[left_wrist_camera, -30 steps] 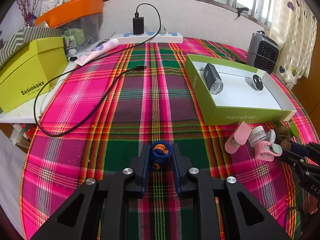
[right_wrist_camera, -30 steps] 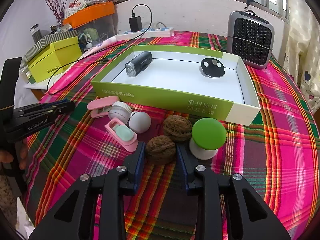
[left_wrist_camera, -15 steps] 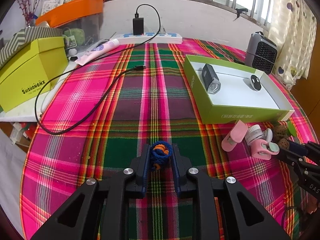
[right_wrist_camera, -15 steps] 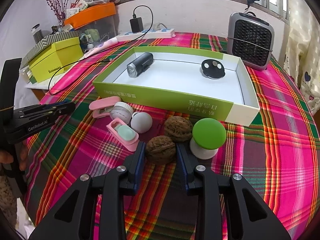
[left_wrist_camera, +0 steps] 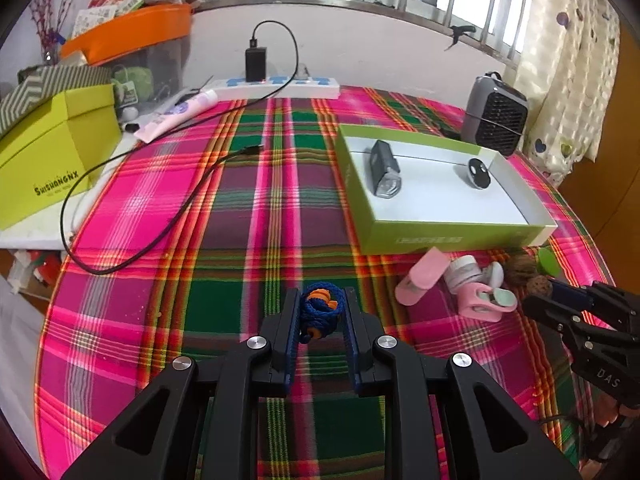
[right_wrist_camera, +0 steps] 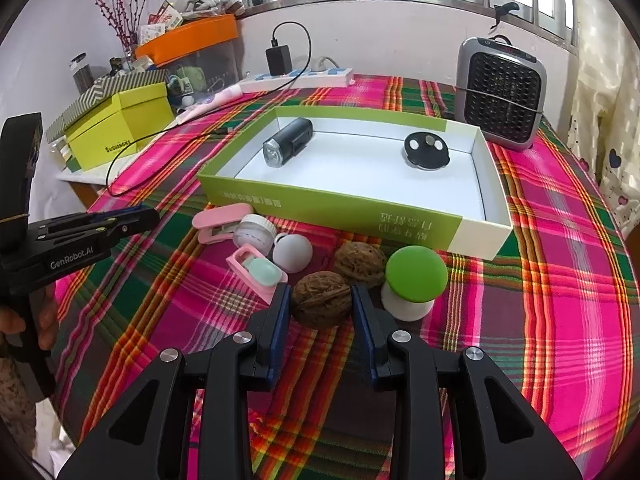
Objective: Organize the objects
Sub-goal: 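Grasp a walnut with the right tool while the left tool holds the toy figure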
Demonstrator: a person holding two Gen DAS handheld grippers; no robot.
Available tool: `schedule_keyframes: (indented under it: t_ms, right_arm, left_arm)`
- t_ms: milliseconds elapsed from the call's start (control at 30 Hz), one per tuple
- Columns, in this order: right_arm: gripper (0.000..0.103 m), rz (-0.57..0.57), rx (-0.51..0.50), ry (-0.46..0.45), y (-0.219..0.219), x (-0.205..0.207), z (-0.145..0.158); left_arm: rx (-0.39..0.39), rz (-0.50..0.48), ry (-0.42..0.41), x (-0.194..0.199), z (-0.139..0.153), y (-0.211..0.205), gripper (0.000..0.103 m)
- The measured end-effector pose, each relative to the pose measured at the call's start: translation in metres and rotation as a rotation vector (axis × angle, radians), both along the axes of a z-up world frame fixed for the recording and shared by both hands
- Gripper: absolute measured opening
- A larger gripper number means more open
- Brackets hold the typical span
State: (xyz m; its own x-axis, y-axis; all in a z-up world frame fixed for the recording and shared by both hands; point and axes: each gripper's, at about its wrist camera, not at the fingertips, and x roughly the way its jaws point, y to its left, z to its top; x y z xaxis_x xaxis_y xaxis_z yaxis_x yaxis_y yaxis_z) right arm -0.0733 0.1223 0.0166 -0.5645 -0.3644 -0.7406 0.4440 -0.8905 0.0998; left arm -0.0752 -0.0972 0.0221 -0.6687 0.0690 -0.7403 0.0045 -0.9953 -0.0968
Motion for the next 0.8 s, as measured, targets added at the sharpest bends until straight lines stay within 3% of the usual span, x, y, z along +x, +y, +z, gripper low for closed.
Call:
schedule_keyframes:
  t_ms: [433,800]
  right_arm:
    - [0.032,0.011,-0.019,0.037,0.003,0.002,0.019]
    - [0.032,-0.002,-0.010,0.072,0.010,-0.017,0.039]
  left_arm:
    - [0.021,-0.048,0.049,0.000,0.027,0.017,0.018]
    - [0.026,-0.115,0.064,-0.022,0.040,0.042,0.018]
